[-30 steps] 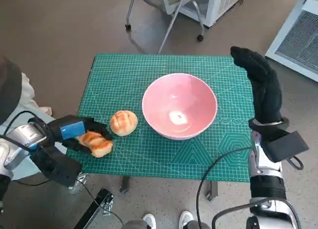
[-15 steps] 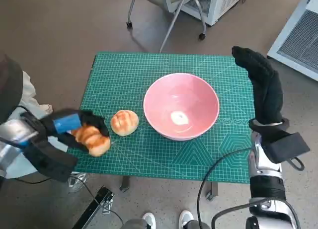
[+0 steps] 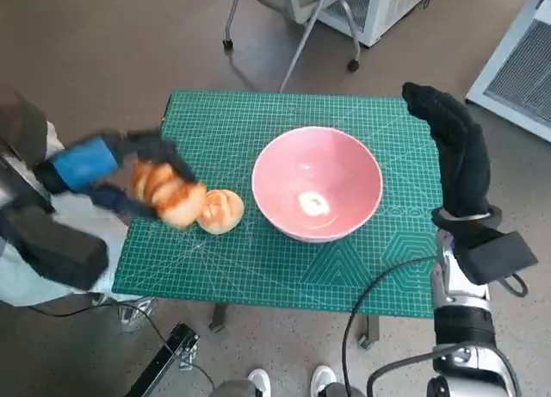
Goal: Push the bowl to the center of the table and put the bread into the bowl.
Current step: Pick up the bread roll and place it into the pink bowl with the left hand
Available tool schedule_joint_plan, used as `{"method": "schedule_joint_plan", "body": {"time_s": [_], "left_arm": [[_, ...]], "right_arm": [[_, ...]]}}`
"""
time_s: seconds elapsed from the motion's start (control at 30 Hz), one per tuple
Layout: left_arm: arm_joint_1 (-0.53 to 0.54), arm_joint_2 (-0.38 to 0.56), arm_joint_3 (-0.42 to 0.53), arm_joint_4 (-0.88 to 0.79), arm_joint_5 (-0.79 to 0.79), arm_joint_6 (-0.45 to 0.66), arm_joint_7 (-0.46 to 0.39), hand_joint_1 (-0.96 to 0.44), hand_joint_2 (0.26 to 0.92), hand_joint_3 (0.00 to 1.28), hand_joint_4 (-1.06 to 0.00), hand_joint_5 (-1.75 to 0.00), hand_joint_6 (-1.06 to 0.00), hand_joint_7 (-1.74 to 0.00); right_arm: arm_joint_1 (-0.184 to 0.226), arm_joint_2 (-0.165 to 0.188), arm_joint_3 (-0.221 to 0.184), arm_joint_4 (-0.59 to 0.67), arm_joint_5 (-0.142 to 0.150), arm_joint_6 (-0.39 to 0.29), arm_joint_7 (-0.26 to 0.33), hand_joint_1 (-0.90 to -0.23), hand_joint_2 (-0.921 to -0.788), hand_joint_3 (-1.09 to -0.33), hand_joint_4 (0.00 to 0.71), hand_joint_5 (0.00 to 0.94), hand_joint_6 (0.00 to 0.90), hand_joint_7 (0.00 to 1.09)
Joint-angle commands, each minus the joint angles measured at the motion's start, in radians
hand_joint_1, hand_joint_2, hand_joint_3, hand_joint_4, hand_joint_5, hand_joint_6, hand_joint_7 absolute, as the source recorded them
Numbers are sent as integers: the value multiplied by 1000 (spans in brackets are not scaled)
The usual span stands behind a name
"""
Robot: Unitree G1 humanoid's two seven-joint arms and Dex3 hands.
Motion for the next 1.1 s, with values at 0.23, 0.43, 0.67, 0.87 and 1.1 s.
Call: {"method": "schedule_joint_plan", "body": {"time_s": [0.23,0.43,0.67,0.87,1.1], "left_arm": [[-170,-172,-41,-49,-39,110,-46,4,920,78,-525,-1325,-769,-1026],[-276,-269,-126,23,17,89,-78,3,920,85,-517,-1303,-761,-1062],[-401,-373,-218,219,105,-5,-66,3,920,76,-530,-1295,-767,-1047],[-473,-451,-282,422,188,-102,-8,2,921,119,-483,-1311,-716,-1129],[-523,-494,-333,568,272,-109,37,19,900,267,-312,-1105,-458,-1101]], "right_arm": [[18,-10,-1,12,-5,0,8,-597,-921,-775,368,14,35,744],[13,-12,-2,26,-5,-13,7,-589,-921,-785,369,13,31,739],[11,-15,-4,34,-6,-23,4,-596,-921,-785,371,13,32,734],[19,-19,-9,27,4,-30,10,-599,-921,-783,372,12,38,732],[32,-28,-15,13,8,-39,13,-605,-921,-779,373,12,42,727]]}}
